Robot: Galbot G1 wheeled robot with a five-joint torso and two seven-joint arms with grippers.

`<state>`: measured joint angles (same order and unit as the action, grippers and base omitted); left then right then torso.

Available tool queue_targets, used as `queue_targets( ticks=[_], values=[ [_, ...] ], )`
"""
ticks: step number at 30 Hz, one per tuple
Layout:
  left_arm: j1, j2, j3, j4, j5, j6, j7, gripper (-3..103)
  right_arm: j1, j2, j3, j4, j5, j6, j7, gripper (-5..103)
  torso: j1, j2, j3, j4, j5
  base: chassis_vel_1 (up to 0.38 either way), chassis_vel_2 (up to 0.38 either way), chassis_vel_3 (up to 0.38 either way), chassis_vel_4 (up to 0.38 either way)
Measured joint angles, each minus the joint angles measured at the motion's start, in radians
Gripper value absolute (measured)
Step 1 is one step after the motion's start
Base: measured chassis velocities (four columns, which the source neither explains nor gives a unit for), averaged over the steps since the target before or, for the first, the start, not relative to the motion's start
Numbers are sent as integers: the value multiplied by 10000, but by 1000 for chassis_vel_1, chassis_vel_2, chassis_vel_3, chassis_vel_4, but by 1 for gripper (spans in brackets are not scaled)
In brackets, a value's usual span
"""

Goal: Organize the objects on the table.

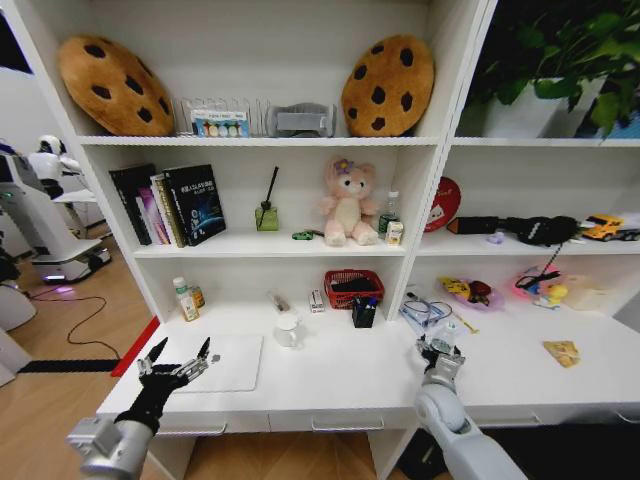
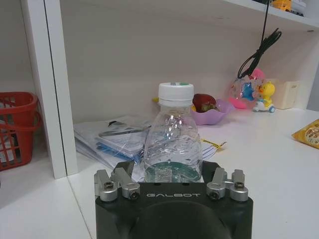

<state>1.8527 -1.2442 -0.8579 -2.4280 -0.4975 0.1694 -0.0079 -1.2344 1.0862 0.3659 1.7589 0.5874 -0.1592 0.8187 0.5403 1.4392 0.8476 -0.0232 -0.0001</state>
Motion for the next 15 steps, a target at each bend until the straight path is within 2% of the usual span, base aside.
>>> queue_targets(
  ticks=[2, 5, 8, 9, 11, 12, 13, 14, 15],
  values=[
    [0, 1, 0, 0, 0, 0, 0, 100, -50, -2, 5, 44, 1, 8, 2, 61, 0, 0, 0, 0, 1, 0, 0, 0, 0],
    [0, 0, 0, 0, 0, 0, 0, 100, -90, -3, 25, 77, 2, 21, 10, 57, 0, 0, 0, 0, 1, 0, 0, 0, 0],
    [0, 0, 0, 0, 0, 0, 0, 100, -281, -109, 138, 462, -13, 81, -58, 41, 0, 0, 1, 1, 4, 0, 0, 0, 0],
    [0, 0, 0, 0, 0, 0, 0, 100, -281, -109, 138, 462, -13, 81, -58, 41, 0, 0, 1, 1, 4, 0, 0, 0, 0],
    [0, 0, 0, 0, 0, 0, -2, 100, -734, -415, 352, 1300, 69, 22, -738, 35, 1, 0, 0, 1, 3, 0, 0, 0, 0],
    [0, 0, 0, 0, 0, 0, -2, 100, -734, -415, 352, 1300, 69, 22, -738, 35, 1, 0, 0, 1, 3, 0, 0, 0, 0],
    [0, 0, 0, 0, 0, 0, 1, 100, -1213, -680, 647, 2119, 297, -162, -1734, 32, 1, -1, 0, 1, 2, 0, 0, 0, 0],
    [0, 0, 0, 0, 0, 0, 1, 100, -1213, -680, 647, 2119, 297, -162, -1734, 32, 1, -1, 0, 1, 2, 0, 0, 0, 0],
    [0, 1, 0, 0, 0, 0, -6, 100, -1869, -973, 1124, 3019, 367, -315, -3181, 28, -1, 0, -2, 1, -2, 0, 0, 0, 0]
  ],
)
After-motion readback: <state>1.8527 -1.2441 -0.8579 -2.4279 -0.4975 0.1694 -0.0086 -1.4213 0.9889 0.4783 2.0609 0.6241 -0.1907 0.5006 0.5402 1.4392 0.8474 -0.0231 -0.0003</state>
